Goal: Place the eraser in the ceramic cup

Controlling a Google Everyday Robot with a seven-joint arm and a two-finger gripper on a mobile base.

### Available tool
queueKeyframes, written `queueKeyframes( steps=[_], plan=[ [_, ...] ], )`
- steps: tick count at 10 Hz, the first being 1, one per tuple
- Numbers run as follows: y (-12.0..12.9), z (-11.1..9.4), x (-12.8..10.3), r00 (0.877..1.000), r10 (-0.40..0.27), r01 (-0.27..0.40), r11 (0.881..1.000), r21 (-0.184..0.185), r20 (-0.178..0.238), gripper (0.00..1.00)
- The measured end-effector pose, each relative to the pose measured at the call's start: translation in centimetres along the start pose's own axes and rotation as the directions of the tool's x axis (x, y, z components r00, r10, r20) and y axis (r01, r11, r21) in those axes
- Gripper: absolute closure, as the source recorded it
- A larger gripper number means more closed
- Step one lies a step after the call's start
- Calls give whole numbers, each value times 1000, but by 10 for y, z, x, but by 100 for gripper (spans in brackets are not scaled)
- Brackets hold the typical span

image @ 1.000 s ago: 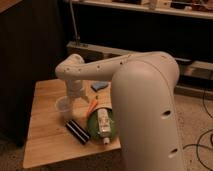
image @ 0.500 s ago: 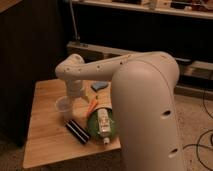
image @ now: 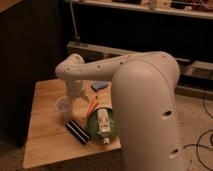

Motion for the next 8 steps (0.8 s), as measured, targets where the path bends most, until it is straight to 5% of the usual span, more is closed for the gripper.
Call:
queueKeyframes(
  steps=[2,4,6,8],
  plan=[
    [0,-18,12,989,-149,150,988,-33,13,37],
    [-10,-40,31,940,-339,342,936,-80,46,37],
    [-15,-51,48,906,-419,424,899,-109,66,37],
    [-6,-41,57,892,-448,453,883,-120,66,37]
  ],
)
